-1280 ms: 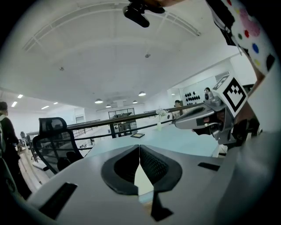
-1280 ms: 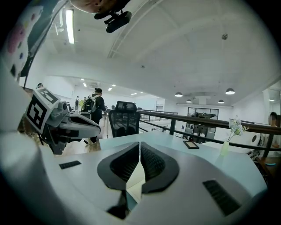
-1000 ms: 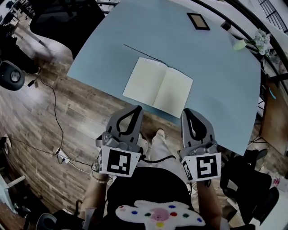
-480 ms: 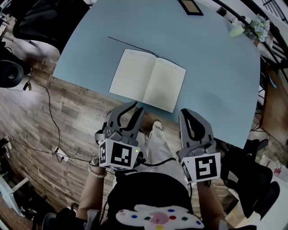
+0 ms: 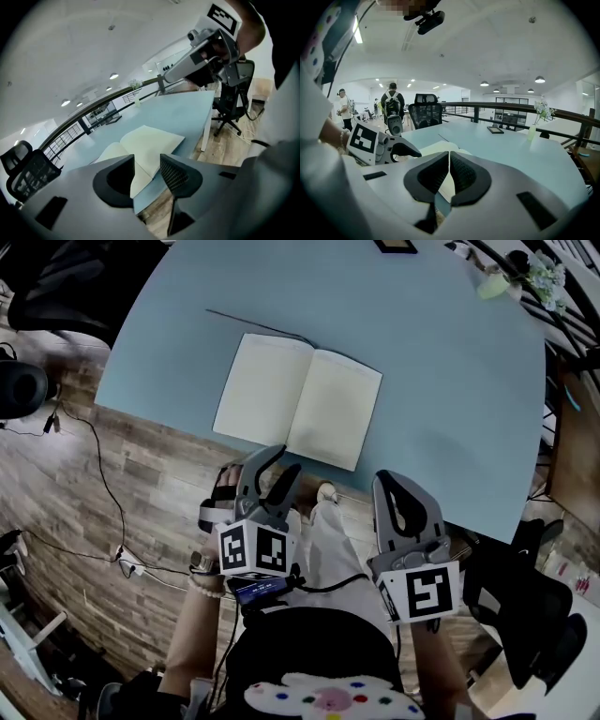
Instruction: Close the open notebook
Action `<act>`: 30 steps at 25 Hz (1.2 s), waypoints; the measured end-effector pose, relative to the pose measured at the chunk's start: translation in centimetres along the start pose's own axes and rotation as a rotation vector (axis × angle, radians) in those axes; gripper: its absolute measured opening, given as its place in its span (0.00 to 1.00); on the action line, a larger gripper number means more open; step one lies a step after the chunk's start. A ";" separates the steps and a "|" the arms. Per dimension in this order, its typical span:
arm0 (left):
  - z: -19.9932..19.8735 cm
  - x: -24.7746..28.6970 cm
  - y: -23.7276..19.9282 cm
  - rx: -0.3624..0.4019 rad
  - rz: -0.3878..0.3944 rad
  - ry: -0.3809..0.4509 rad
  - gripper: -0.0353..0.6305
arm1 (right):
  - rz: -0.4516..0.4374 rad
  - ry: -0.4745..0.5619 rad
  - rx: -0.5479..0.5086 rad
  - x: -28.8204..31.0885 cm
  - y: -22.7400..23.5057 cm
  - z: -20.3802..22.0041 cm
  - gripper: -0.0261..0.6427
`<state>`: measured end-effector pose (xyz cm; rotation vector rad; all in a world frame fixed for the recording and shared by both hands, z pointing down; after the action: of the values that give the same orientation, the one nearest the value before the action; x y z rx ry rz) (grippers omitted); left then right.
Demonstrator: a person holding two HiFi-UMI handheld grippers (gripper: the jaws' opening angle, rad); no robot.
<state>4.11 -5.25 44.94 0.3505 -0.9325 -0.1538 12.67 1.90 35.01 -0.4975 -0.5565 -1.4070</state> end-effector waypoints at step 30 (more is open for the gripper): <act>0.5 5.0 2.9 0.319 -0.062 -0.077 0.32 | 0.026 -0.059 0.072 0.3 1.8 3.0 0.09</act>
<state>6.58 -4.01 50.02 0.6726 -1.0245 -0.0746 14.26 3.78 37.52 -0.4885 -0.6435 -1.3461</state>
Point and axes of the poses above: the fingertips, and each gripper's own axes: x forward along the fingers, y to its right, z out of its underside, the point moved 1 cm from there along -x, backward along the fingers, and after that the axes turned 12 degrees about -y, right-handed, at the moved point
